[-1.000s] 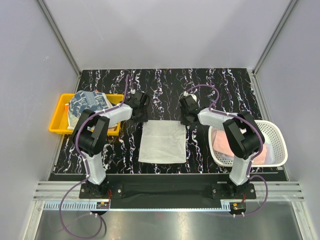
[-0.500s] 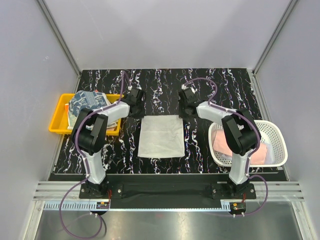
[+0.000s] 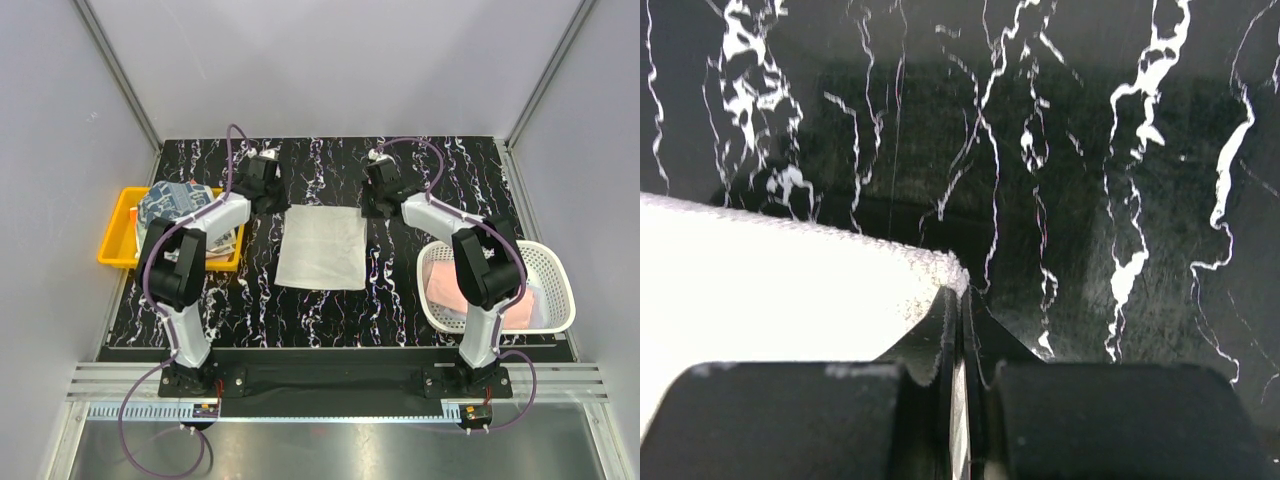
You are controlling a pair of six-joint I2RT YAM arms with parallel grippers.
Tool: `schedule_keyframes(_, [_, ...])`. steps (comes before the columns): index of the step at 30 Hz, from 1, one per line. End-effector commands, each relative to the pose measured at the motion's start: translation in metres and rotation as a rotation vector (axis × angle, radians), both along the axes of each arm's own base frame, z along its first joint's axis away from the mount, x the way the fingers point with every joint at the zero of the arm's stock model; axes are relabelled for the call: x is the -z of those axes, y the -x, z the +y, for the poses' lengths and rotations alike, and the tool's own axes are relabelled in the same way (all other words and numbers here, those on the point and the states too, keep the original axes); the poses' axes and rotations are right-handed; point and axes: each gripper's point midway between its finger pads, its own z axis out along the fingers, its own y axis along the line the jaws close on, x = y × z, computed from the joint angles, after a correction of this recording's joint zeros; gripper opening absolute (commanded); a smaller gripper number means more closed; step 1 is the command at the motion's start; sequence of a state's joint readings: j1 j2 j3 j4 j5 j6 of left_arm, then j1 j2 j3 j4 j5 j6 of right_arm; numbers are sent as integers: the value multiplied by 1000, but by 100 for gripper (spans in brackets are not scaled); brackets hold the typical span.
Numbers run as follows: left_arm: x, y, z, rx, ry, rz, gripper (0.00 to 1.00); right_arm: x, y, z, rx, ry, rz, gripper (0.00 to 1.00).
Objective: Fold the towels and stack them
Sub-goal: Fold the towel
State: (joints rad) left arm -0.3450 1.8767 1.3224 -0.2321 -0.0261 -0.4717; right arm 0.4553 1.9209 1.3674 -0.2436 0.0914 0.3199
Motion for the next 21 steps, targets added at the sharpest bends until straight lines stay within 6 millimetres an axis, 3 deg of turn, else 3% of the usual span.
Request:
schedule_keyframes(1, [-41, -3, -1, 1, 64, -118, 0, -36, -2, 1, -36, -37, -112, 0])
schedule_keyframes(3, [-36, 2, 0, 1, 61, -110, 0, -36, 4, -2, -39, -38, -122, 2])
schedule_keyframes(5, [-31, 1, 0, 1, 58, -101, 0, -32, 6, -5, -37, -28, -116, 15])
schedule_keyframes(6, [-29, 1, 1, -1, 56, -97, 0, -30, 6, -8, -24, -10, -107, 16])
schedule_keyframes(8, [-20, -2, -1, -1, 53, -83, 0, -25, 4, -7, -23, -7, -97, 9])
schedule_keyframes(11, [-10, -7, -3, -2, 47, -64, 0, -20, -1, -9, 1, 7, -83, 11])
schedule_keyframes(13, [-7, -9, -3, -3, 46, -58, 0, -18, -6, -7, 0, 16, -86, 19])
schedule_keyframes(14, [-5, -10, -4, -1, 44, -57, 0, -16, -7, -9, 5, 28, -73, 40])
schedule_keyframes(16, [-3, -12, -4, 0, 41, -53, 0, -13, -10, -15, 52, 52, -53, 55])
schedule_keyframes(19, [5, -17, -6, 5, 28, -33, 0, -24, -6, -15, 78, 24, -56, 58])
schedule_keyframes(21, [10, -20, -6, 3, 26, -23, 0, -35, 3, -15, 93, -7, -49, 53])
